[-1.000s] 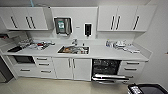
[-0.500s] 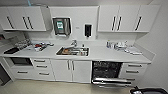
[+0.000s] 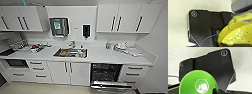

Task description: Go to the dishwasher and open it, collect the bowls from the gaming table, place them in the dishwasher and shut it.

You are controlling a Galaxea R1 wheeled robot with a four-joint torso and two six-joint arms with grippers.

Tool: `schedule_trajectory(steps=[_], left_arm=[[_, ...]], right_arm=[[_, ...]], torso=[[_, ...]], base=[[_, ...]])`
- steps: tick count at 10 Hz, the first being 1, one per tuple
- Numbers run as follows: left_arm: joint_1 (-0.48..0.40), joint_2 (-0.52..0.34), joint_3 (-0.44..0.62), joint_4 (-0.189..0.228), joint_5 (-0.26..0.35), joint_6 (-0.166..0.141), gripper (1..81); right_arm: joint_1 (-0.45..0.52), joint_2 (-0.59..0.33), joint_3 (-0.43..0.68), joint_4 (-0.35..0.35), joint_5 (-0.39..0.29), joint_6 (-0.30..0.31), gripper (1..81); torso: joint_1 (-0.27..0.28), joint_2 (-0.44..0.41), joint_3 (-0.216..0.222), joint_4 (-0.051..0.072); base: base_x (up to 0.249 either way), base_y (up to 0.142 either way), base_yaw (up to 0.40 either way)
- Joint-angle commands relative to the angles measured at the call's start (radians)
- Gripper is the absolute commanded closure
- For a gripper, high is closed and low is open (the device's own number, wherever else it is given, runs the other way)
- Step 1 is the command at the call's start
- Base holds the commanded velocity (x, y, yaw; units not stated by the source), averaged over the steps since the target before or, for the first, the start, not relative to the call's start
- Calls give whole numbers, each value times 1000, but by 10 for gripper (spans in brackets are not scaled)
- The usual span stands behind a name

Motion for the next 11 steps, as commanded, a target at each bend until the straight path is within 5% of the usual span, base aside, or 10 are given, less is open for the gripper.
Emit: schedule_trajectory(steps=[1, 11], left_arm=[[-35, -23, 4, 11, 35, 2, 811], [-34, -26, 4, 11, 35, 2, 811]], right_arm=[[45, -11, 0, -3, -40, 0, 811], [45, -9, -1, 0, -40, 0, 811]], torso=[[0, 0, 0, 0], [0, 0, 0, 0]], base=[[133, -73, 0], [134, -74, 0]])
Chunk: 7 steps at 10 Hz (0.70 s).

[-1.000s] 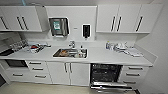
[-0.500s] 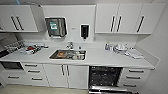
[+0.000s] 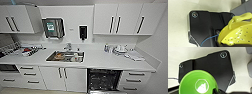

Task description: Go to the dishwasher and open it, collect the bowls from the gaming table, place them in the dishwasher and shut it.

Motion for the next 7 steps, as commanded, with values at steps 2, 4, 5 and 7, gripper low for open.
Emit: schedule_trajectory(steps=[2, 4, 5, 7], left_arm=[[-25, -23, 7, 11, 38, 2, 811], [-25, -23, 7, 11, 38, 2, 811], [-25, -25, 7, 11, 38, 2, 811], [-25, -25, 9, 11, 38, 2, 811]], right_arm=[[37, -9, 3, -1, -42, 0, 811], [37, -9, 3, -4, -42, 0, 811], [37, -9, 3, -4, -42, 0, 811], [39, -8, 3, -4, -42, 0, 811]], torso=[[0, 0, 0, 0], [0, 0, 0, 0], [0, 0, 0, 0], [0, 0, 0, 0]], base=[[133, -75, 0], [130, 0, 0], [124, 0, 0], [123, 0, 0]])
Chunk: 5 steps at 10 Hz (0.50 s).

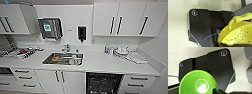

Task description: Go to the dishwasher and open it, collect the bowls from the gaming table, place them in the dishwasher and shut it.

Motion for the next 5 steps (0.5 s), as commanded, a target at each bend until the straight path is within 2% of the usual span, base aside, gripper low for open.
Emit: schedule_trajectory(steps=[1, 5], left_arm=[[-37, -25, 7, 11, 34, 2, 811], [-37, -22, 4, 11, 34, 2, 811]], right_arm=[[48, -11, 3, -4, -39, 0, 811], [45, -11, 3, -2, -39, 0, 811]], torso=[[0, 0, 0, 0], [0, 0, 0, 0]], base=[[123, 0, 0], [123, 0, 0]])
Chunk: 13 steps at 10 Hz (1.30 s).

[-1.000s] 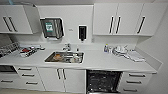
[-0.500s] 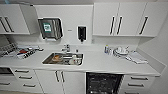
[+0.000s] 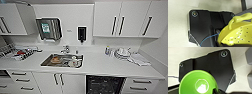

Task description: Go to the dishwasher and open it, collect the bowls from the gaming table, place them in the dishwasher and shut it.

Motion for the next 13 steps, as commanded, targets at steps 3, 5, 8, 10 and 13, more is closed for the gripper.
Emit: schedule_trajectory(steps=[3, 5, 8, 10, 13], left_arm=[[-33, -17, 2, 11, 37, 2, 811], [-33, -17, 1, 11, 36, 2, 811], [-33, -17, 1, 11, 36, 2, 811], [-32, -16, 5, 13, 36, 3, 811], [-32, -10, 7, 11, 34, 3, 811]], right_arm=[[43, -6, 3, 1, -40, -1, 811], [43, -4, 3, 1, -40, -1, 811], [43, -4, 3, 2, -40, -1, 811], [42, -6, 3, 4, -40, -1, 811], [39, -11, 9, 9, -38, 7, 811]], torso=[[0, 0, 0, 0], [0, 0, 0, 0], [0, 0, 0, 0], [1, 1, 0, 0], [1, 1, 0, 0]], base=[[123, 0, 0], [123, 0, 0], [118, 0, 0], [0, 0, 0], [0, 0, 0]])
